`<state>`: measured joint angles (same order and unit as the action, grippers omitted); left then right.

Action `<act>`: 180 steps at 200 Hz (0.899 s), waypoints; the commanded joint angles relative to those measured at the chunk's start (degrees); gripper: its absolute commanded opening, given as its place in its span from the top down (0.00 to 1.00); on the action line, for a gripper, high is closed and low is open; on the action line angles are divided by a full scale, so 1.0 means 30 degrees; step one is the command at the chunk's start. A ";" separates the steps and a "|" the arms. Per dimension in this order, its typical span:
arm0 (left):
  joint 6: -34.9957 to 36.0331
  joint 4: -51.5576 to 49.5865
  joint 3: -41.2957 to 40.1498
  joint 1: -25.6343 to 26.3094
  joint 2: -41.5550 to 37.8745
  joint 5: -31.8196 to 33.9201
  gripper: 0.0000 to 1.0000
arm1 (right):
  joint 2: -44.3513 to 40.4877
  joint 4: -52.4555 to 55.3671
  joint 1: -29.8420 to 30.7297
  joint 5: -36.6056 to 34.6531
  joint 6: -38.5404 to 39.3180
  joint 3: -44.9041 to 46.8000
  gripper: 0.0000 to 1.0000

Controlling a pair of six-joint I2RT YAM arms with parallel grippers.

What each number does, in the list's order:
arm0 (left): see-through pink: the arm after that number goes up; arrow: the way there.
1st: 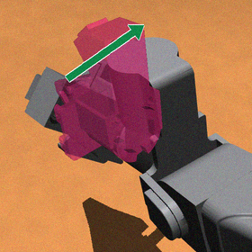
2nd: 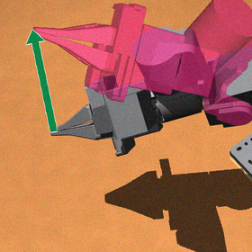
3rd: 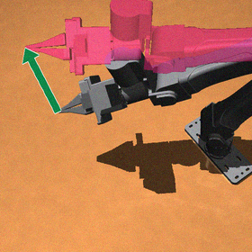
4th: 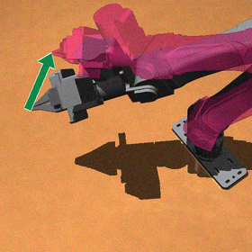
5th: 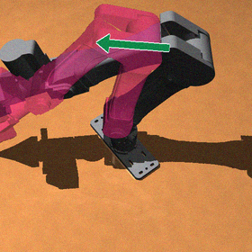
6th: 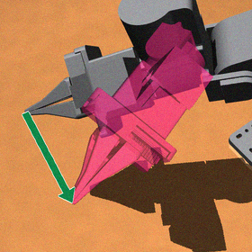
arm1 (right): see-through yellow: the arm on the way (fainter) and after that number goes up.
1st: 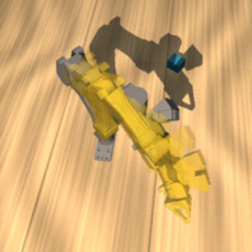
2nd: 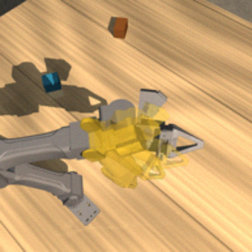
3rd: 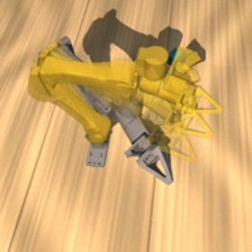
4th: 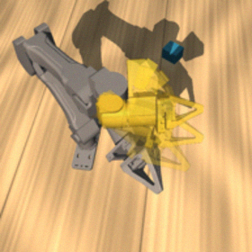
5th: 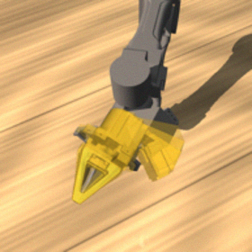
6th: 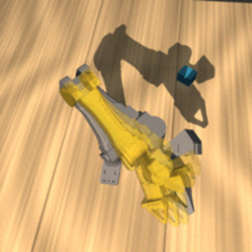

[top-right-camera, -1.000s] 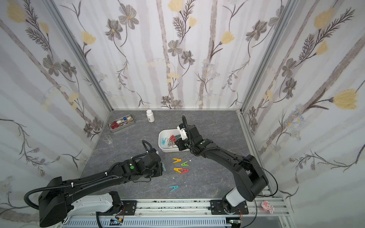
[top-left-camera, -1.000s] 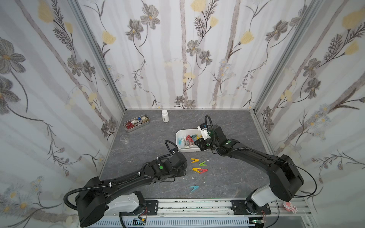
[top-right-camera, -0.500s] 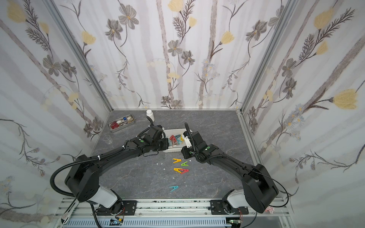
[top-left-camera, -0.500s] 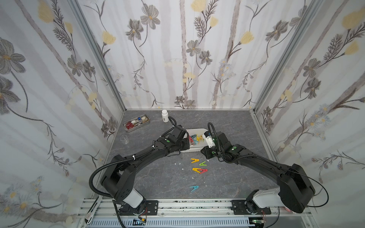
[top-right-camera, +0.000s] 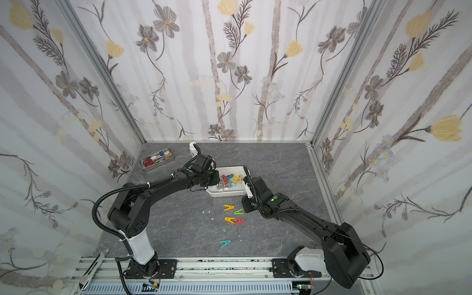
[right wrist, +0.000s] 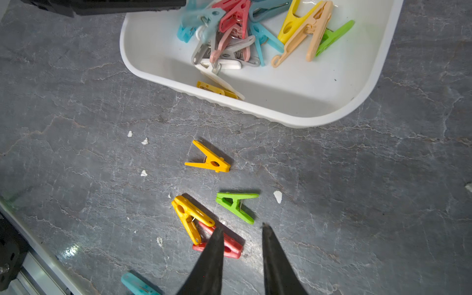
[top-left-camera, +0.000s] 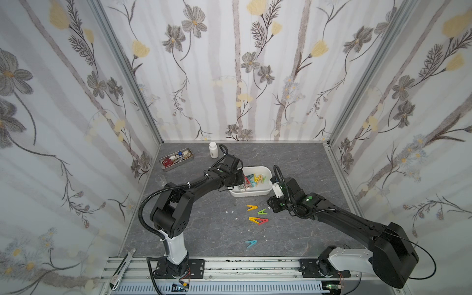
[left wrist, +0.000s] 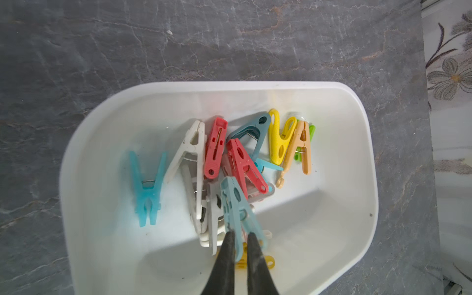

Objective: Put the clothespins into the storage box
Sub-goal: Place the clothespin in the storage box.

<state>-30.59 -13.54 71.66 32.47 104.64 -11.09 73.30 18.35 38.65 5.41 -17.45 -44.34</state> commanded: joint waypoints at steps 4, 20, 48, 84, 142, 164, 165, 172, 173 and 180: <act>-0.0025 0.0443 0.0222 -0.0098 0.0115 -0.0169 0.88 | 0.0503 -0.0006 0.0023 -0.0059 0.0398 -0.0213 0.72; -0.0058 0.0333 0.0222 -0.0100 0.0036 -0.0217 0.86 | 0.0703 -0.0066 0.0036 -0.0016 0.0434 -0.0336 0.72; -0.0085 0.0370 -0.0007 -0.0128 -0.0551 0.0107 0.81 | 0.0704 -0.0054 0.0006 -0.0206 0.0672 -0.0386 0.71; -0.0306 0.0499 -0.0404 -0.0129 -0.1317 0.0101 0.76 | 0.0778 0.0153 0.0049 -0.0192 0.1034 -0.0578 0.71; -0.0284 0.0326 -0.1228 -0.0101 -0.2691 0.0021 0.69 | 0.1151 0.0651 0.0165 -0.0811 0.1855 -0.0931 0.70; -0.0351 0.0480 -0.2346 -0.0071 -0.3933 0.0203 0.56 | 0.1085 0.0648 0.0370 -0.0985 0.1947 -0.0877 0.70; -0.0351 0.0490 -0.2408 -0.0071 -0.3982 0.0236 0.55 | 0.1100 0.0649 0.0393 -0.0984 0.1949 -0.0871 0.70; -0.0351 0.0676 -0.2845 -0.0071 -0.4453 0.0305 0.52 | 0.1165 0.0680 0.0523 -0.1005 0.2005 -0.0882 0.70; -0.0351 0.0705 -0.2936 -0.0056 -0.4520 0.0317 0.52 | 0.1169 0.0680 0.0543 -0.1009 0.2022 -0.0874 0.70; -0.0336 0.0857 -0.3429 -0.0043 -0.4973 0.0433 0.51 | 0.1267 0.0681 0.0711 -0.1069 0.2064 -0.0868 0.70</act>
<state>-31.53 -12.88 64.51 32.27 93.08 -11.11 76.58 19.77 39.81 3.70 -12.75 -46.65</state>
